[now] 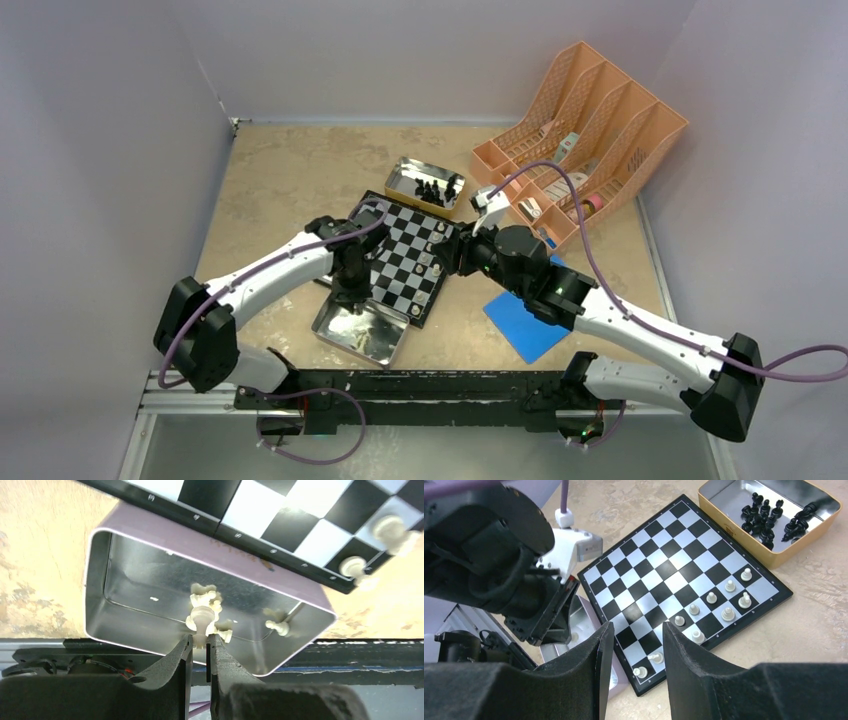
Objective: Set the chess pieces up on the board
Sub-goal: Pick up the chess piece from the storage box, then place the chess piece on the chessboard.
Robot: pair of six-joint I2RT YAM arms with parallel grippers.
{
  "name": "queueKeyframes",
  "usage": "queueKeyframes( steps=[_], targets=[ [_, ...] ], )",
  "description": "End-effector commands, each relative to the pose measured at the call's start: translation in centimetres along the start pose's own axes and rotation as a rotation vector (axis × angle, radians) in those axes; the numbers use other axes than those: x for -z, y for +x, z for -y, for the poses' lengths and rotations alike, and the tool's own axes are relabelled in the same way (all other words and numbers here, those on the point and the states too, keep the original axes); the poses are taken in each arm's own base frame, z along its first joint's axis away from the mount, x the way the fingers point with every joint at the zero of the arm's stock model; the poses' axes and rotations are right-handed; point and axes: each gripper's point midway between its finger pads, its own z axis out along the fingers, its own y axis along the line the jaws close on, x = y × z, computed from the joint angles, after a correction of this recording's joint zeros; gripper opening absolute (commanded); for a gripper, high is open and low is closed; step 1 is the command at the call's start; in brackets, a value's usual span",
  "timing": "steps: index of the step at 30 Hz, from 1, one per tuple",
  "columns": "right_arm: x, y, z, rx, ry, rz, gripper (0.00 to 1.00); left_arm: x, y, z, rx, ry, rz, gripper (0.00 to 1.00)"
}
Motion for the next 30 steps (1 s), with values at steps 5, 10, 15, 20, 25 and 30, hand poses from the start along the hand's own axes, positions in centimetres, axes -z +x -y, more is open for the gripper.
queueKeyframes(
  steps=[5, 10, 15, 20, 25, 30],
  targets=[
    [1.2, -0.9, 0.0, -0.021, -0.002, 0.044, 0.43, 2.3, -6.1, 3.1, -0.110, 0.042, 0.142, 0.07],
    [1.5, -0.7, 0.2, -0.020, -0.003, 0.042, 0.43, 2.0, -9.7, 5.3, -0.155, 0.055, 0.192, 0.07],
    [1.9, -1.0, -0.6, -0.003, -0.044, 0.031, 0.44, 0.7, -12.4, 7.4, -0.180, 0.090, 0.206, 0.07],
    [2.5, -1.3, -0.3, 0.001, -0.030, 0.046, 0.45, -1.7, -13.3, 8.6, -0.201, 0.096, 0.180, 0.09],
    [2.7, -1.3, 0.0, 0.001, -0.019, 0.050, 0.46, -3.1, -13.8, 9.3, -0.215, 0.103, 0.168, 0.14],
    [2.0, -0.8, 0.8, -0.032, 0.030, 0.045, 0.45, -3.3, -13.5, 9.3, -0.223, 0.102, 0.141, 0.30]
  ],
)
